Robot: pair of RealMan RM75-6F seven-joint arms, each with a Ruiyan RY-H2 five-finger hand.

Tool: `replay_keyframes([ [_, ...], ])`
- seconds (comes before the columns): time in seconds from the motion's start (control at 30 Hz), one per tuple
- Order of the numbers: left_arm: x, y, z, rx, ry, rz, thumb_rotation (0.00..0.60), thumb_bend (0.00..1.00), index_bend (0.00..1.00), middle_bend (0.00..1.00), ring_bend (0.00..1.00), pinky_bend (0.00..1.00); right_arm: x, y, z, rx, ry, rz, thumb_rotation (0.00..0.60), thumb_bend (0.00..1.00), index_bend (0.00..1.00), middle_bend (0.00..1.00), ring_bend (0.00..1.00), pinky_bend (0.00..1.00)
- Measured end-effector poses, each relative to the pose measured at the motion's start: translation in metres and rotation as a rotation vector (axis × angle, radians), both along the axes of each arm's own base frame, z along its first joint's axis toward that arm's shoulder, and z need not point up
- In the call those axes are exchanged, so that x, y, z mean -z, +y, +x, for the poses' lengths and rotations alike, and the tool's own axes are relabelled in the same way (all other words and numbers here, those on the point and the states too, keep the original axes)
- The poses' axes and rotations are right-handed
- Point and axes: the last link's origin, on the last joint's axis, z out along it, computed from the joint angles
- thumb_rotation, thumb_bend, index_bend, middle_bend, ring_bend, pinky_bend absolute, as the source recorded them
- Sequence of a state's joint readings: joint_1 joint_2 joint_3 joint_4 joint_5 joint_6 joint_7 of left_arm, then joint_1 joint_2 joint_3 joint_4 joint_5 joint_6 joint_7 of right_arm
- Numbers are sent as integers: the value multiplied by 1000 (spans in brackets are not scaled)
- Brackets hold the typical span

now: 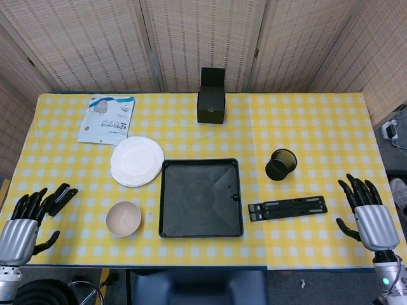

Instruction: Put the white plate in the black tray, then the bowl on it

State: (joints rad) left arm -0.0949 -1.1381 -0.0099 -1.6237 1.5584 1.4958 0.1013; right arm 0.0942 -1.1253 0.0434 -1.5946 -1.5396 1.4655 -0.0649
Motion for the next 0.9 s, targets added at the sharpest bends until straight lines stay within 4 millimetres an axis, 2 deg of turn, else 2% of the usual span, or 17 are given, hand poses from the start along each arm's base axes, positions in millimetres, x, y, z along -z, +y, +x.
replay_keyframes([
  [0.43, 7, 2, 2, 14, -5, -32, 600, 321, 130, 69, 0, 7, -1, 7, 1, -41, -8, -16, 600, 311, 0, 0, 0, 0],
  [0.53, 9, 3, 2, 21, -4, -42, 600, 321, 137, 125, 46, 130, -2, 9, 2, -50, -9, -21, 600, 311, 0, 0, 0, 0],
  [0.6, 11, 4, 3, 32, -9, -39, 600, 321, 143, 235, 163, 285, -2, 11, 3, -55, -9, -22, 600, 311, 0, 0, 0, 0],
  [0.67, 12, 6, 5, 54, -11, -29, 600, 321, 177, 443, 409, 528, -3, 12, 2, -56, -12, -23, 600, 311, 0, 0, 0, 0],
  [0.73, 15, 8, 5, 73, -10, -16, 600, 320, 266, 730, 711, 796, -4, 13, 2, -57, -17, -23, 600, 312, 0, 0, 0, 0],
  [0.8, 17, 11, 5, 88, -9, 3, 600, 320, 341, 900, 850, 911, -6, 14, 2, -59, -23, -23, 600, 311, 0, 0, 0, 0],
  [0.87, 17, 15, 4, 99, -3, 30, 600, 320, 429, 989, 956, 984, -7, 13, 1, -59, -28, -24, 600, 311, 0, 0, 0, 0],
  [0.9, 18, 17, 3, 103, 0, 43, 600, 319, 483, 1000, 988, 999, -8, 13, 1, -58, -31, -24, 600, 311, 0, 0, 0, 0],
])
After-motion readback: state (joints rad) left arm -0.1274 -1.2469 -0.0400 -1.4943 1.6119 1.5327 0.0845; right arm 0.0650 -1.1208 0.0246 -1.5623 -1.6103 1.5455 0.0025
